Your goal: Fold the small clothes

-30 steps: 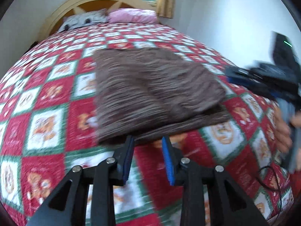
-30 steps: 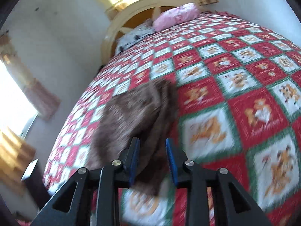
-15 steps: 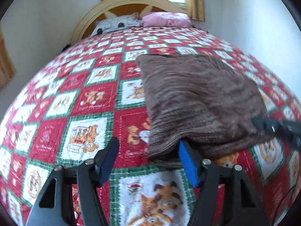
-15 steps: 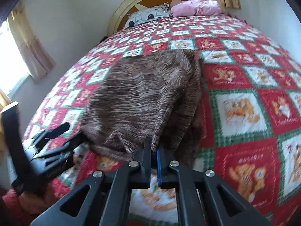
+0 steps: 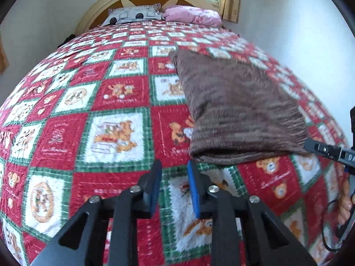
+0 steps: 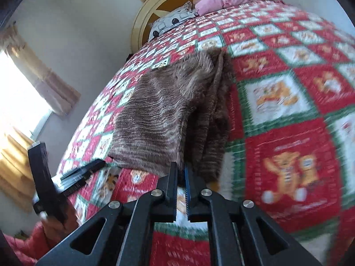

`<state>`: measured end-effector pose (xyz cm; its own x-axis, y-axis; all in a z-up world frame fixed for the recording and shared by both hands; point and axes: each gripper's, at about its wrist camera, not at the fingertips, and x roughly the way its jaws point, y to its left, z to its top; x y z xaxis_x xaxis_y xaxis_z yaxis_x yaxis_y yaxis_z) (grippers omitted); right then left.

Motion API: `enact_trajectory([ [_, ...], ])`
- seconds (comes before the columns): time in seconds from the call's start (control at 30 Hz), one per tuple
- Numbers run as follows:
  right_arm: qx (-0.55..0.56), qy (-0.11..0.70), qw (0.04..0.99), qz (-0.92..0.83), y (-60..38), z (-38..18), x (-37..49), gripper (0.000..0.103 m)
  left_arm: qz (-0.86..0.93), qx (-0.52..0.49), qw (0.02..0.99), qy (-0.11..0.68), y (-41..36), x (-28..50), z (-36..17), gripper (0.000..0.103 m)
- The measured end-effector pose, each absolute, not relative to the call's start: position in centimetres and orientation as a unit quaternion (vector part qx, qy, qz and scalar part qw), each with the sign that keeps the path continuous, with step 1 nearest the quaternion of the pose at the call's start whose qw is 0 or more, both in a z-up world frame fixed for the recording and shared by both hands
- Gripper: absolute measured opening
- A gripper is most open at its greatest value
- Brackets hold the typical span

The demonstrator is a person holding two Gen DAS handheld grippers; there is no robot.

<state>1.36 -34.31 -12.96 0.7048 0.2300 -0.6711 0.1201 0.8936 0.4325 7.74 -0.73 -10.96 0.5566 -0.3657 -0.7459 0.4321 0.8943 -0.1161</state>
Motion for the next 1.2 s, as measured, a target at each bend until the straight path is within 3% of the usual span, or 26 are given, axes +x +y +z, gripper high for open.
enact_trajectory([
  [0.13, 0.14, 0.351, 0.926, -0.026, -34.8, -9.5, 1.5, 0.007, -0.221, 0.043, 0.906, 0.357, -1.2, 9.9, -7.2, 0.045],
  [0.27, 0.106, 0.322, 0.94, -0.022, -34.7, -7.1, 6.1, 0.007, -0.218, 0.032, 0.919, 0.327, -4.9, 14.2, -5.3, 0.051],
  [0.37, 0.097, 0.339, 0.936, 0.01, -34.0, -7.3, 11.6, 0.007, -0.207, 0.021, 0.911, 0.356, -7.8, 17.1, -7.0, 0.051],
  [0.5, 0.064, 0.41, 0.91, -0.009, -34.2, -12.0, 17.8, 0.007, -0.174, 0.017, 0.89, 0.421, -8.5, 18.1, -11.9, 0.054],
  [0.7, 0.224, 0.385, 0.895, -0.011, -40.1, -13.8, 18.7, 0.003, -0.171, -0.071, 0.888, 0.421, -3.8, 15.0, -13.4, 0.089],
  [0.87, 0.173, 0.358, 0.918, 0.015, -35.8, -9.6, 20.1, 0.004, -0.192, -0.109, 0.882, 0.417, -1.7, 12.5, -13.7, 0.091],
  [1.0, 0.109, 0.405, 0.905, 0.066, -29.4, -9.1, 25.7, 0.003, -0.183, -0.089, 0.881, 0.426, -3.0, 12.5, -13.8, 0.09],
  [1.07, 0.101, 0.449, 0.882, 0.101, -26.9, -11.2, 29.7, 0.003, -0.176, -0.08, 0.885, 0.424, -3.3, 12.3, -13.7, 0.085],
  [1.2, 0.046, 0.452, 0.889, 0.06, -24.8, -15.0, 33.8, 0.001, -0.187, -0.09, 0.881, 0.425, -2.9, 11.3, -13.7, 0.063],
])
